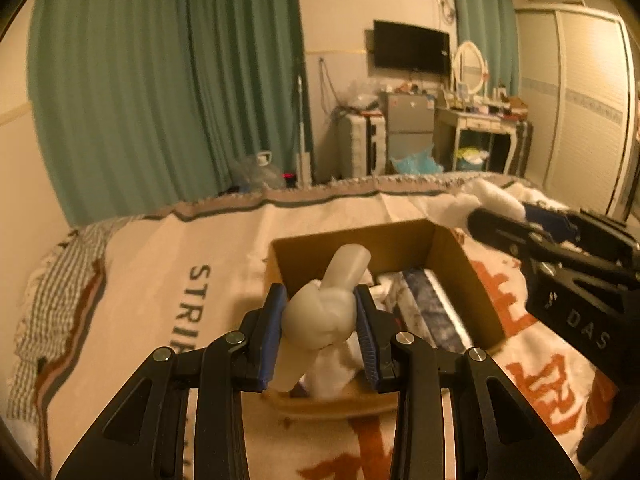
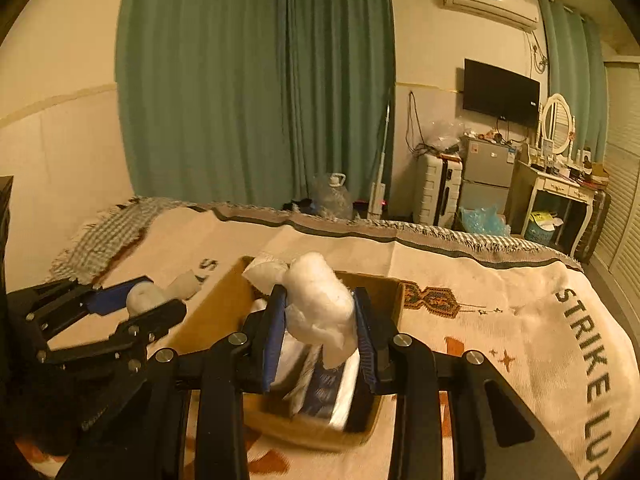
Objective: Organize soft objects
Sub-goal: 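Carry both items into the cardboard box and open both tools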
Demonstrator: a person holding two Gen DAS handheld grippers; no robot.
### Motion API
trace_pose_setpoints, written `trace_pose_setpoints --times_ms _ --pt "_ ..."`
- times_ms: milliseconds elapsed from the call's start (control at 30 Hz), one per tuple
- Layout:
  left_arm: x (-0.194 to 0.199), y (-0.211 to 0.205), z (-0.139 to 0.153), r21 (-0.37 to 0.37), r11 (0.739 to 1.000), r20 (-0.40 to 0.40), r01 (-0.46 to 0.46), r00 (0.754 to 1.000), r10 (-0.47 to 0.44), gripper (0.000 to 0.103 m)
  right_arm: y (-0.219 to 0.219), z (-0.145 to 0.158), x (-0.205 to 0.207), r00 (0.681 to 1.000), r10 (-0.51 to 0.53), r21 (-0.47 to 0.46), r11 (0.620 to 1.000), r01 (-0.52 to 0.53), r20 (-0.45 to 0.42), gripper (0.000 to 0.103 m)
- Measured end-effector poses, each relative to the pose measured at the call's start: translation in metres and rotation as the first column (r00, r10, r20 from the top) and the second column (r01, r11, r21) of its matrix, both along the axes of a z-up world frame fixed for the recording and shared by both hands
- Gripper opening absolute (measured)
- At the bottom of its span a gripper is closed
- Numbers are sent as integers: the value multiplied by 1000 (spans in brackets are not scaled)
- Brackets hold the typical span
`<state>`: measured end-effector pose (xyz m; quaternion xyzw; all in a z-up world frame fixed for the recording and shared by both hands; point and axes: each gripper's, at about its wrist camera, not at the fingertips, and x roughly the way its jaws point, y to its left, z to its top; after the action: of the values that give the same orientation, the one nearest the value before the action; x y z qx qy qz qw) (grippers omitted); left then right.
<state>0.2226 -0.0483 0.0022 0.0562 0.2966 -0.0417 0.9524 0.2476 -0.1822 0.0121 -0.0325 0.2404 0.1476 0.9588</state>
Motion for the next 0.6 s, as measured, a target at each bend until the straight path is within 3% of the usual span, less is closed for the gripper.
trace_pose_setpoints --times_ms 300,467,533,567,600 --pt "62 -15 -45 19 1000 -70 -2 998 3 34 -3 -43 77 997 -22 -19 1000 21 -68 32" --pt "69 -15 -53 13 1000 -64 -3 998 4 39 -5 -56 99 995 -30 9 999 31 -92 35" --pt "68 -13 -52 -12 1000 -58 9 998 -9 39 -5 -58 102 995 -42 5 999 43 -92 41" --pt "67 -13 -51 -34 999 -54 18 998 -20 43 -5 -60 103 994 -48 2 999 48 -95 45" --pt "69 -13 -50 -37 999 -53 6 999 -8 61 -6 -61 105 993 -55 -2 998 55 -102 56"
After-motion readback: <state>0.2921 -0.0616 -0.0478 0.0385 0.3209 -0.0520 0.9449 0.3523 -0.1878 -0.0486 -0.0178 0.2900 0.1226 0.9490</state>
